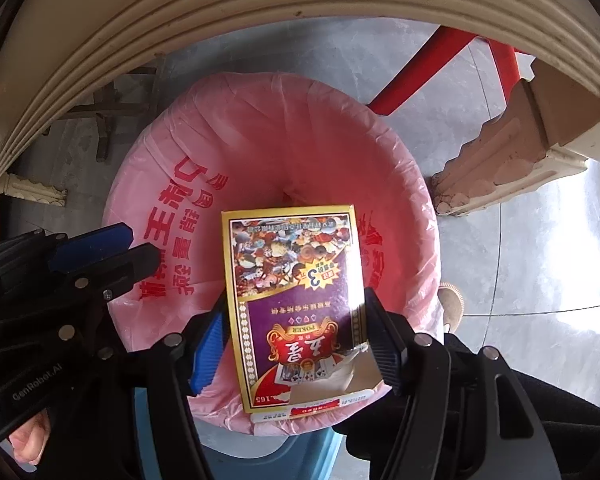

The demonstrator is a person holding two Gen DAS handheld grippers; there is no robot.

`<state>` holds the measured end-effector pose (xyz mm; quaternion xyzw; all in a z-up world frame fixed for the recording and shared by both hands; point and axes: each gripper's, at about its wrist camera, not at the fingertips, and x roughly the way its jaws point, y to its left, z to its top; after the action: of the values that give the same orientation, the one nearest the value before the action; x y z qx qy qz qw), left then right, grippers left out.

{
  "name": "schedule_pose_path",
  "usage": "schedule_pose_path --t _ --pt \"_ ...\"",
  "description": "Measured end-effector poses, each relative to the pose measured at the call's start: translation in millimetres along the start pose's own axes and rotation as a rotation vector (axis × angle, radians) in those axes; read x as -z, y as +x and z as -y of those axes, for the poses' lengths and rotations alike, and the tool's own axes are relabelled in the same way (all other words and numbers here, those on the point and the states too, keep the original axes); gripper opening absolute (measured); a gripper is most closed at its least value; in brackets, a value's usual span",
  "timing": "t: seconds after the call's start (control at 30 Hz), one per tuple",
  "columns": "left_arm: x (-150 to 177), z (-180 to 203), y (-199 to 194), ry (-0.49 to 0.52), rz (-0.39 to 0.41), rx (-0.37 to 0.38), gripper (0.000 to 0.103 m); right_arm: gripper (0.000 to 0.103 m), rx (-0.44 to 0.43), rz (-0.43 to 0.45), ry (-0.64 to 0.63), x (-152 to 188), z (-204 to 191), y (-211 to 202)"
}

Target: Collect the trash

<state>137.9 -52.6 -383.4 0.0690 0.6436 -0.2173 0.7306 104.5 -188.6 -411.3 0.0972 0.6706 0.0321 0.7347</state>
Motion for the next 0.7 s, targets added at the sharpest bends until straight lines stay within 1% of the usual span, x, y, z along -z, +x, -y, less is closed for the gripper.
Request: schedule_pose_path --t 0.1,0.17,0.2,0.23,0.27,0.33,0.43,0.6,0.7 --pt "1.5 -0.7 -2.1 0.004 0.005 -0.021 0.035 0.063 0.002 -0.007 -0.013 -0.6 0.4 2.4" --pt "2.9 -3.4 -4.8 -0.007 0.008 -0.033 0.045 0.063 0.002 -0.007 -0.015 -0.6 -1.2 2.7" --pt "3.3 -6.8 -6.9 -0.016 0.008 -0.028 0.047 0.065 0.002 -0.007 -0.015 -0.9 -1.3 2.9" --pt "3.5 -10.5 -8.3 -0.031 0.005 -0.024 0.05 0.069 0.003 -0.007 -0.013 -1.1 -0.2 3.2" --pt "3.4 -12.8 -8.8 -0.04 0.013 -0.025 0.056 0.071 0.007 -0.006 -0.004 -1.3 0.9 3.7" --pt "3.6 -16.7 -10.9 -0.058 0.015 -0.021 0.061 0.073 -0.001 -0.008 0.009 -1.8 2.0 4.9" --pt "3.0 -15.6 -14.6 -0.058 0.024 -0.046 0.066 0.074 0.0 -0.004 0.011 -2.1 1.8 3.4" --pt "4.4 -14.5 -18.9 -0.055 0.034 -0.093 0.07 0.074 0.014 -0.006 0.006 -1.4 2.6 1.2" --pt "8.1 -10.6 -21.1 -0.045 0.013 -0.146 0.071 0.074 0.031 -0.001 0.002 0.0 1.6 -3.4"
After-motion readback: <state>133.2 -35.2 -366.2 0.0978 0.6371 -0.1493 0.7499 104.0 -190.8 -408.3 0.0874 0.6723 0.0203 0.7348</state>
